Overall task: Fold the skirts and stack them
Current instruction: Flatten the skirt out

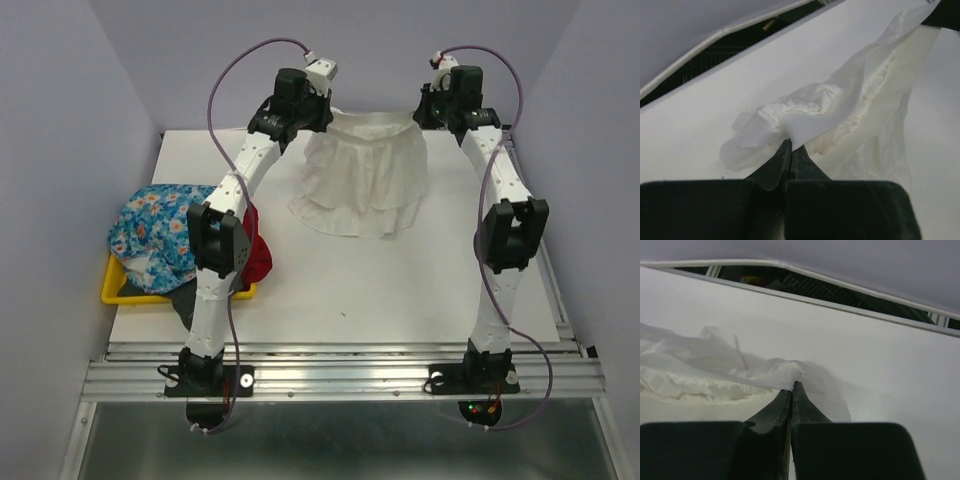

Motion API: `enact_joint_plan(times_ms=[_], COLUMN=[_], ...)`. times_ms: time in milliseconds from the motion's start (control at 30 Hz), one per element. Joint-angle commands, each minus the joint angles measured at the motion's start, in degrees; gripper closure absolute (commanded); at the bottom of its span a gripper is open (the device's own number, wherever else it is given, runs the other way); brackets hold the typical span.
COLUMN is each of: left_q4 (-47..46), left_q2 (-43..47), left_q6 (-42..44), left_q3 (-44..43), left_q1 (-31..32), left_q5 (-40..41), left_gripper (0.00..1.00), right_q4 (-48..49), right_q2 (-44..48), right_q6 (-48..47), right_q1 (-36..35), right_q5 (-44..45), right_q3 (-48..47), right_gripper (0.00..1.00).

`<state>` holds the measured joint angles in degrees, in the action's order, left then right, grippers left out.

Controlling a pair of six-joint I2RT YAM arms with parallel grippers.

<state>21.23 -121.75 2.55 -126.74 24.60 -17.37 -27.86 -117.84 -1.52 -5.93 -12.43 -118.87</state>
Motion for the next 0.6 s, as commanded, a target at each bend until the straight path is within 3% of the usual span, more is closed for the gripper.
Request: enact_joint_plan(times_ms=[0,33,100,233,333,533,567], left_q4=[-9.52,-12.15,-23.83,-42.91,-43.98,-46.11,-46.02], left_q2=[-10.75,-11.74,-10.36,-2.65,-4.10,-2.44,-2.00], left_q6=[0.53,0.70,1.67,-1.73,0.34,10.97,13.25], left_q3=[-20.80,-23.18,-20.85,-9.34,-10.99,7.09,13.30], left_q1=[-4.46,-4.91,-5.87,-7.72,-8.78,-7.99,-7.64], left_q5=[2.95,3.65,7.15,10.16,4.82,-4.25,-4.08], left_gripper=[1.00,1.00,1.00,1.00,1.00,1.00,1.00], right_q4=[4.92,6.14,9.90,27.81,28.83,34.79,35.93], right_q2=[-9.66,-14.82,-16.11,-6.64,-4.68,-5.47,-5.47], right_q6=[4.06,5.11,7.57,15.22,15.59,7.17,5.32], right_q1=[4.26,5.13,6.54,8.57,9.71,9.71,9.02], right_q5=[4.07,5.82,6.88,5.05,0.07,-9.98,-10.60], right_q3=[-26.92,-31.12,-33.89,-19.17,-16.67,2.47,5.89], right_gripper=[0.99,0.99,0.99,0.99,0.99,0.99,0.99])
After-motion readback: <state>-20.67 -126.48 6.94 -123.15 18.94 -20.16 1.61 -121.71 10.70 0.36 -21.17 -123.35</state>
